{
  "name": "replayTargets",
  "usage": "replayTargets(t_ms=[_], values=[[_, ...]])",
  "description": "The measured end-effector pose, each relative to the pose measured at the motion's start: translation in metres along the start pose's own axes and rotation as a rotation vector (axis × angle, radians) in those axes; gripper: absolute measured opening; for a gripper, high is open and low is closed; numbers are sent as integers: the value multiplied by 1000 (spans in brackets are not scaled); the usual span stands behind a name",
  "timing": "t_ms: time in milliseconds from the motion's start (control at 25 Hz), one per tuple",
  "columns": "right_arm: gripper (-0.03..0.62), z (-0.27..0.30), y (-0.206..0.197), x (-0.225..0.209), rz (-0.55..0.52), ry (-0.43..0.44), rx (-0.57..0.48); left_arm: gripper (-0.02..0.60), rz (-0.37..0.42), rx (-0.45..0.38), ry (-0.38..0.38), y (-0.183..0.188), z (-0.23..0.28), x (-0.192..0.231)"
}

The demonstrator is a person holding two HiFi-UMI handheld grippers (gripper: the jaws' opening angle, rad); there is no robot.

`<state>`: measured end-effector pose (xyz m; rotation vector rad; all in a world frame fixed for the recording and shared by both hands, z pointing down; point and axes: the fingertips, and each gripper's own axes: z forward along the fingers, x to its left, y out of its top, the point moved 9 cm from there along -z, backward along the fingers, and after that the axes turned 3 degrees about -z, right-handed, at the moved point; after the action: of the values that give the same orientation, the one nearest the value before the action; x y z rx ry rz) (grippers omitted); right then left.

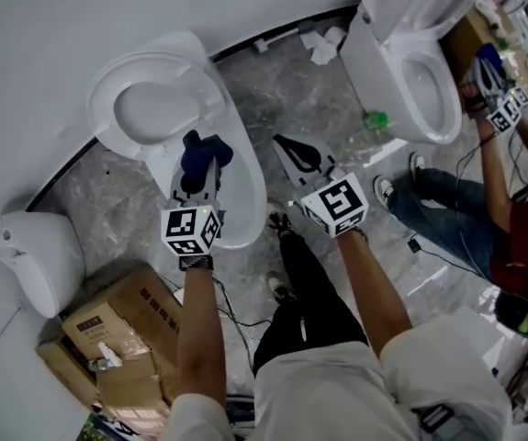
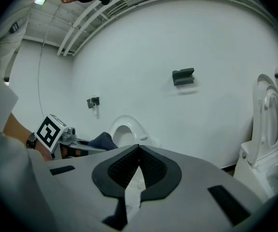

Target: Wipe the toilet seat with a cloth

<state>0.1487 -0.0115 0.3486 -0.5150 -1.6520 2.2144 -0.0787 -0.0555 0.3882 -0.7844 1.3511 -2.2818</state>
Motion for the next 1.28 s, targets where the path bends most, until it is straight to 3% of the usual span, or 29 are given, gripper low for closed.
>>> replayTargets(t_ms=[360,720,920,1120,1280], values=[[20,48,-43,-23,9,-33,-5,43,-16,43,51,-45,69,34],[20,74,-90,-26,-3,57,22,43,-68,89,147,-103,139,69],[20,78,-101,-34,28,54,43,43,-95,114,174,-123,165,81],[20,88,-105,-41,23,24,41,43,-87,110,196,-134,192,99],[20,98,-109,-39,6,53,60,43,-67,105,204,-139,201,115]])
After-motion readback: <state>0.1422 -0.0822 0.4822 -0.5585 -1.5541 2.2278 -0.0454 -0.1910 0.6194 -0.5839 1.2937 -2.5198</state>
